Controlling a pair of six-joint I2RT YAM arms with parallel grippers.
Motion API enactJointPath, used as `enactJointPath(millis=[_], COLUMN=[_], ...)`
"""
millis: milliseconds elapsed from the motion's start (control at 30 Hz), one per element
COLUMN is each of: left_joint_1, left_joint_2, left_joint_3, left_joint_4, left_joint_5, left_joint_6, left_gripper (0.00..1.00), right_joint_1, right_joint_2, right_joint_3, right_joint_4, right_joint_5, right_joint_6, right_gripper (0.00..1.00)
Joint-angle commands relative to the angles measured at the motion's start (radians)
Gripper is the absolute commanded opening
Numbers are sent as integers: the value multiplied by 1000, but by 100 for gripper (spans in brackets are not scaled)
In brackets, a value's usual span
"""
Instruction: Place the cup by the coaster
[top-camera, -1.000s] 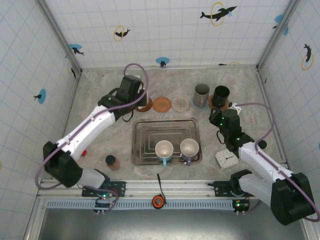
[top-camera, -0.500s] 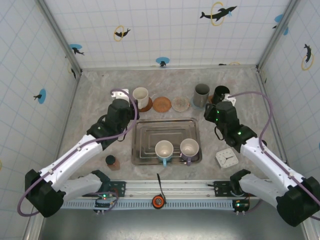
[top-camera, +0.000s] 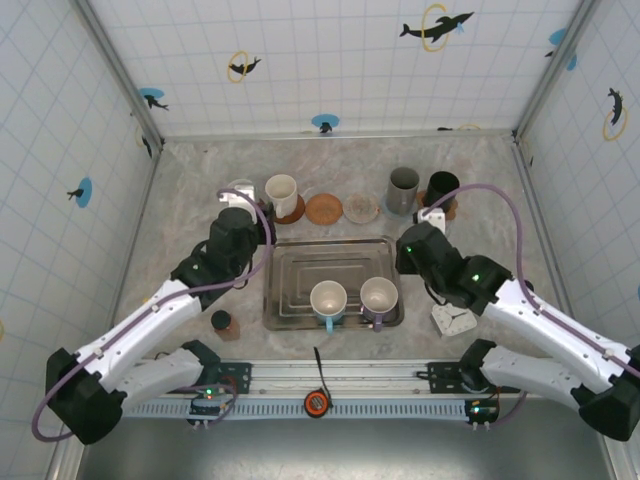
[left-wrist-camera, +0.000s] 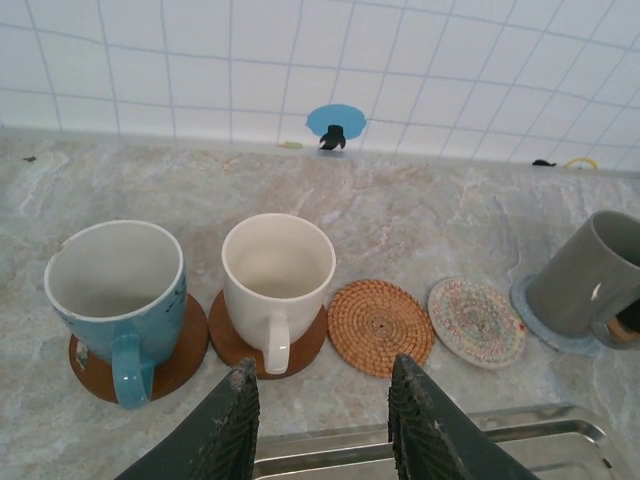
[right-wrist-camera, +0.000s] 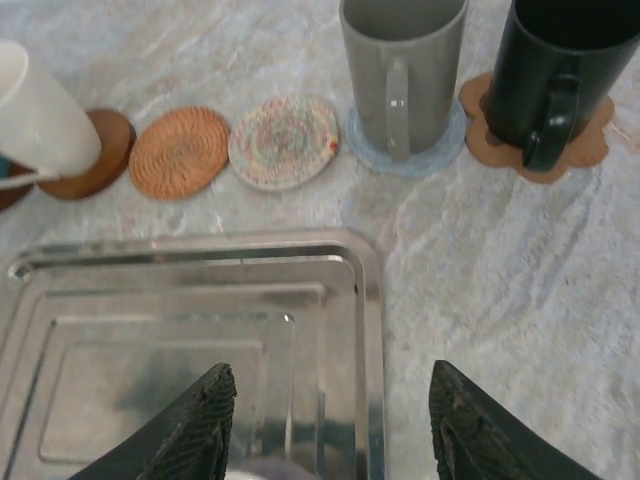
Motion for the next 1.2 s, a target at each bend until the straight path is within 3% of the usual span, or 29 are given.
enactJointPath(millis=[0, 233, 400, 833, 1167], left_joint_1=[-4, -5, -5, -4, -4], left_joint_2=[-42, -84, -107, -114, -105], left_joint_3=[-15, -22, -30, -36, -36], left_joint_4=[20, -27, -32, -39, -38], left_joint_5=[-10, -36, -38, -42, -44], left_joint_6=[22, 19, 16, 18, 20], left_gripper=[37, 37, 37, 38, 38], right_joint_1=[108, 316, 406, 533, 574], right_joint_2=[-19, 26, 66, 98, 110], right_joint_3=[67, 40, 25, -56, -94], right_joint_4=[-134, -172, -172, -158, -162], right_joint_5=[107, 211, 240, 218, 150], right_joint_6=[90, 263, 350, 542, 614], right_gripper=[53, 53, 53, 53, 54])
